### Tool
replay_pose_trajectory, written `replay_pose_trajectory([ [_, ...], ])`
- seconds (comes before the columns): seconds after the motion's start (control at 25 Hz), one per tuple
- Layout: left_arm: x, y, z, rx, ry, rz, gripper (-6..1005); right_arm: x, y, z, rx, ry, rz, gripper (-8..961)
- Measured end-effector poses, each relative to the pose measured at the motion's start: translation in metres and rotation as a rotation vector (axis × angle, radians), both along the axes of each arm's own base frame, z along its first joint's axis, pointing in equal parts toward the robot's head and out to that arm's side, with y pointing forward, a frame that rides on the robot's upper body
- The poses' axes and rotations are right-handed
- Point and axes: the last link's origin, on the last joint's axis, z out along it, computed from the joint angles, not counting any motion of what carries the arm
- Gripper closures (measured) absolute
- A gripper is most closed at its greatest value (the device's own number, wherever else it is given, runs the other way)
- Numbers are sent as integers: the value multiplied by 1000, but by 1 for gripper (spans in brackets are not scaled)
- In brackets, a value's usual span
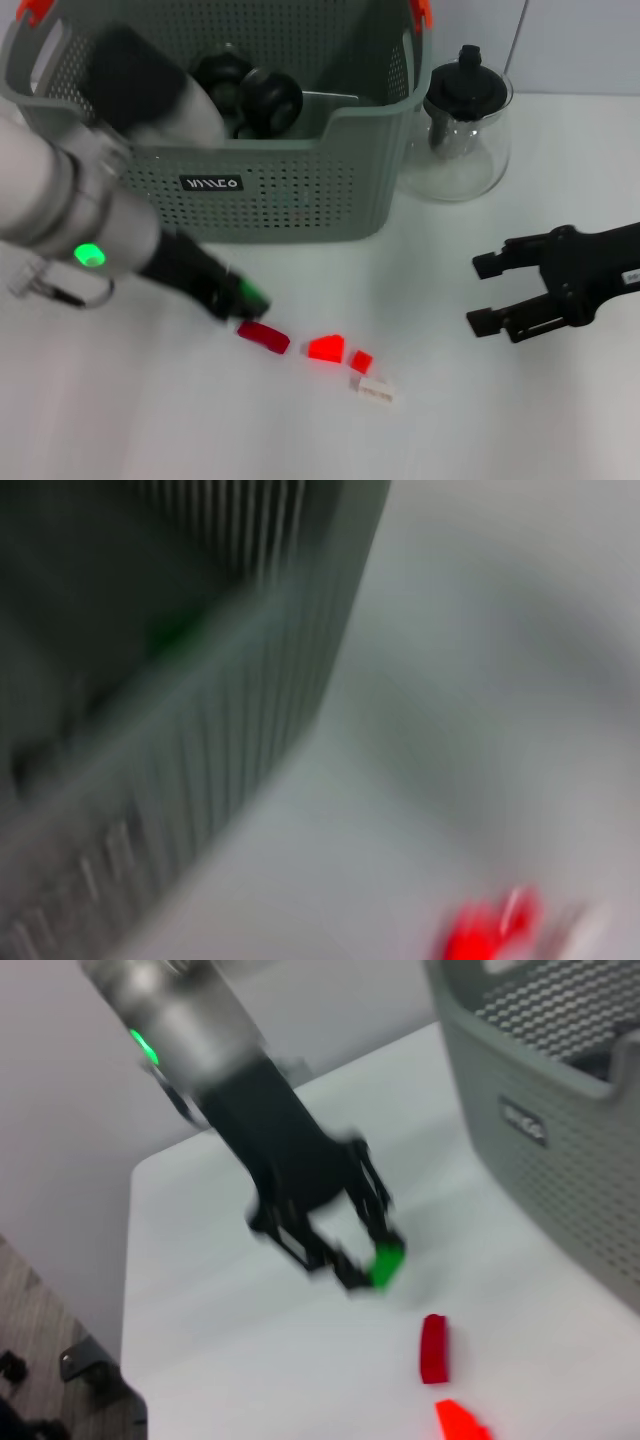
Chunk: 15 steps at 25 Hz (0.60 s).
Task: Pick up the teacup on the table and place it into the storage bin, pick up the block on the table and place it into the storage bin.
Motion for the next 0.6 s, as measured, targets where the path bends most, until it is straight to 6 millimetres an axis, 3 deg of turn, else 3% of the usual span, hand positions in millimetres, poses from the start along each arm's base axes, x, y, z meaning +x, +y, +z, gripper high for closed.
replay_pose_trajectory([
  [0.2, 37, 6, 69, 133, -336, -138, 582, 7, -2, 12, 15, 18, -26, 30],
  [0.32, 51, 20, 91, 182, -417, -202, 579, 10, -2, 15, 24, 22, -39, 30],
  [0.44, 63, 49, 95, 197, -434, -215, 575, 13, -2, 17, 28, 27, -55, 30],
  [0.6, 65, 89, 81, 223, -378, -174, 570, 14, -2, 16, 28, 30, -63, 30],
])
